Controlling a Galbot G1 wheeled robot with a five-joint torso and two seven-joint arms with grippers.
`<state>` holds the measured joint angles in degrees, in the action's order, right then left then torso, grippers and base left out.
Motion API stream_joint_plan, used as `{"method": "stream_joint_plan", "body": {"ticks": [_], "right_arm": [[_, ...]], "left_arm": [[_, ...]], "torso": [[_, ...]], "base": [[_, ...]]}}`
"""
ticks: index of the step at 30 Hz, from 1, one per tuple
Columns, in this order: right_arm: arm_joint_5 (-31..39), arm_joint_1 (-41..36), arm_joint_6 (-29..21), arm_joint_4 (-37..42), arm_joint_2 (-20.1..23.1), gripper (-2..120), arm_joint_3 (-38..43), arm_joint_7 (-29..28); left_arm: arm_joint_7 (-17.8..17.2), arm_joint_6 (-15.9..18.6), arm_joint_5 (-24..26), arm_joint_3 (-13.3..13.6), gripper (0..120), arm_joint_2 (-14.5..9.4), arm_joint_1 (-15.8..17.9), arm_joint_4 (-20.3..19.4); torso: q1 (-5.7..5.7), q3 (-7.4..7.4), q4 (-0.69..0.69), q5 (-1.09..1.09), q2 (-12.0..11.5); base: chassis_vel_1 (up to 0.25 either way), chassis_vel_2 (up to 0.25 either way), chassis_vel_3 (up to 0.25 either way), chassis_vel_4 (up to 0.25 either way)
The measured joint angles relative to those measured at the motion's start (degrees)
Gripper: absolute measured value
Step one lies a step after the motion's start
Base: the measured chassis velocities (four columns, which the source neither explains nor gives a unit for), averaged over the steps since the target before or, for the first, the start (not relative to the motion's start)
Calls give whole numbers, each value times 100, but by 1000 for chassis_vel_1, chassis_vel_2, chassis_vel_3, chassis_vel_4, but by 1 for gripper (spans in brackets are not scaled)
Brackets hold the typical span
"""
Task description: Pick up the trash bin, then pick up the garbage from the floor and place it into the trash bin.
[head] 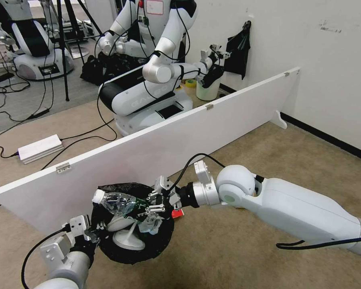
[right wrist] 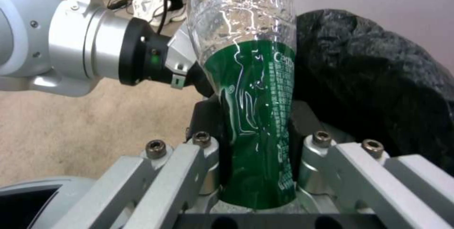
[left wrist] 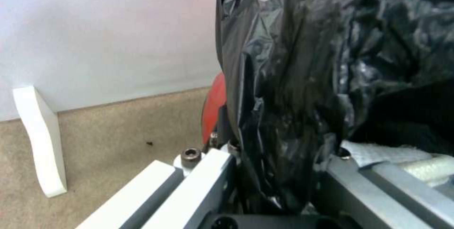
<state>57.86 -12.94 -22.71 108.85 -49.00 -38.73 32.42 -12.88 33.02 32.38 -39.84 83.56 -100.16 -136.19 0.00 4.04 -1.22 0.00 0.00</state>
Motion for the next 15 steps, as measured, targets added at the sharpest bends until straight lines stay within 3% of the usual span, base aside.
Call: {"method": "stream_joint_plan", "body": {"ticks": [15], "right_arm": [[-73, -1, 5, -136, -108, 22, -70, 34]], "left_arm": [[-61, 43, 224, -108, 0, -20, 38, -67]], "torso": [[0, 0, 0, 0, 0]], "base": [[0, 0, 0, 0]]}}
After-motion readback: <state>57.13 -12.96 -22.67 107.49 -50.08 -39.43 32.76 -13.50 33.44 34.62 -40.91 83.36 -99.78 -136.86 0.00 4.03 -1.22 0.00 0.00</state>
